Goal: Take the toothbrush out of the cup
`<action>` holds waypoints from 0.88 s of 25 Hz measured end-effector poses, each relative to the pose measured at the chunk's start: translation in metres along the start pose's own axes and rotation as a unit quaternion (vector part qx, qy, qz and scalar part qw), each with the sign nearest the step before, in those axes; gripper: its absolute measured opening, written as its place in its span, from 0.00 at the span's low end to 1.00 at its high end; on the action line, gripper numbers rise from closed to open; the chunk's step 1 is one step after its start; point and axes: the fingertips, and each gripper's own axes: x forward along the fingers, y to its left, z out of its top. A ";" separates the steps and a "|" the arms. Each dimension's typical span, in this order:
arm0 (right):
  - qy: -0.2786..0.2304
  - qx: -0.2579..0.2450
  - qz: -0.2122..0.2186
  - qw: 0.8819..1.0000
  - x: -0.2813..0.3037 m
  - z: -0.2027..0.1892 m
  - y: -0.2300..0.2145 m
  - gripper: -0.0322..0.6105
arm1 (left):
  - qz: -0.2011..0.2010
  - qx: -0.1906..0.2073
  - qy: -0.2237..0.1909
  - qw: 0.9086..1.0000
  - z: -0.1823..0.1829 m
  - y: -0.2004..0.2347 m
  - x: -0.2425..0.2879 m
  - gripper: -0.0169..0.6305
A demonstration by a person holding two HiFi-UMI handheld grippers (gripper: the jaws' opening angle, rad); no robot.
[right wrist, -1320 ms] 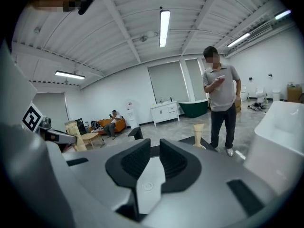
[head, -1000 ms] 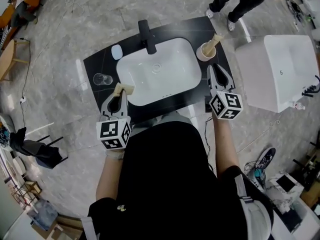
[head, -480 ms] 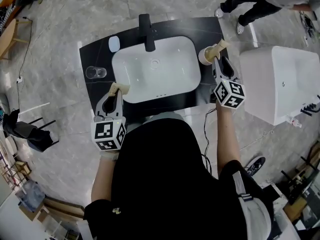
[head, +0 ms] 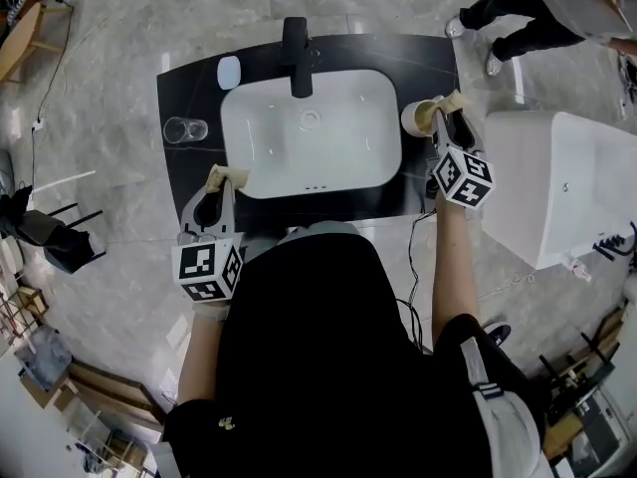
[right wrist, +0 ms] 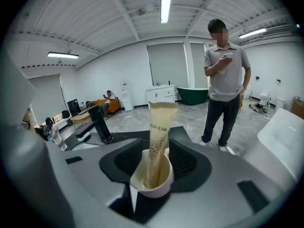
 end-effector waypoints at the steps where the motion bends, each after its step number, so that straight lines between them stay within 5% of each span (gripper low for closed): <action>1: 0.003 -0.001 0.000 1.000 0.003 -0.002 -0.001 0.32 | 0.003 -0.002 0.000 1.000 -0.001 0.001 0.000 0.08; 5: 0.014 -0.007 0.002 1.000 0.011 -0.006 -0.003 0.31 | 0.014 -0.009 0.005 1.000 -0.005 0.003 -0.001 0.08; 11: 0.019 -0.013 -0.005 1.000 0.017 -0.006 -0.005 0.17 | 0.022 -0.016 0.007 1.000 -0.007 0.003 -0.002 0.08; 22: 0.013 -0.024 -0.006 1.000 0.012 0.001 -0.002 0.14 | 0.022 -0.026 0.000 0.999 -0.010 0.007 -0.004 0.08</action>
